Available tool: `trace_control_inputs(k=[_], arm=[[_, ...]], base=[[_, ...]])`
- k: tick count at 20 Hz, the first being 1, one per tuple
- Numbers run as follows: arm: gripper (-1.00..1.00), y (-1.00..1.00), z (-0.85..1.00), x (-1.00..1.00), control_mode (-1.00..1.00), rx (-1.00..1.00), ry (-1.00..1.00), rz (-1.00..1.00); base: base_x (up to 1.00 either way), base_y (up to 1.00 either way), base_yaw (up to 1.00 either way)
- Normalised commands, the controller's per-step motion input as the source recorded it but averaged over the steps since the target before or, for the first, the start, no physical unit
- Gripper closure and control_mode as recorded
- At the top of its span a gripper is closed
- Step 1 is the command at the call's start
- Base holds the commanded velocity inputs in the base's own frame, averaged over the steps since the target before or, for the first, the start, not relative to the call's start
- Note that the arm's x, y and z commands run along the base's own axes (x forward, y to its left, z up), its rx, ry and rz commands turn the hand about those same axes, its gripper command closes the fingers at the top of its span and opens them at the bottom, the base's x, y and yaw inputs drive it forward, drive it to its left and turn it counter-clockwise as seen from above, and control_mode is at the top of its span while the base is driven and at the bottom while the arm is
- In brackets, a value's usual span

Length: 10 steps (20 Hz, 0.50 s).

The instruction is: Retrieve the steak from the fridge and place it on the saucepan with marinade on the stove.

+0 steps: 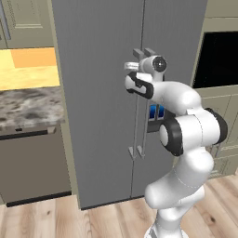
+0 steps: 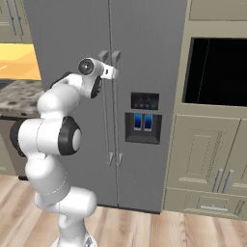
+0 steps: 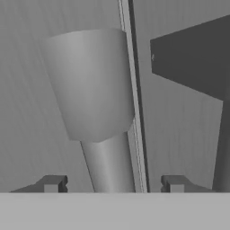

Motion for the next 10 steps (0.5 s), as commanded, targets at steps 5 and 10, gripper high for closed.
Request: trace_control_inputs(k=[5, 10], arm=[[1.0, 0.0, 0.0, 0.0, -1.0, 0.0, 0.01, 0.0], [1.0, 0.05, 0.0, -0.24, -1.0, 0.0, 0.22, 0.0]], base=[[0.0, 0.0, 0.0], [0.0, 0.0, 0.0]])
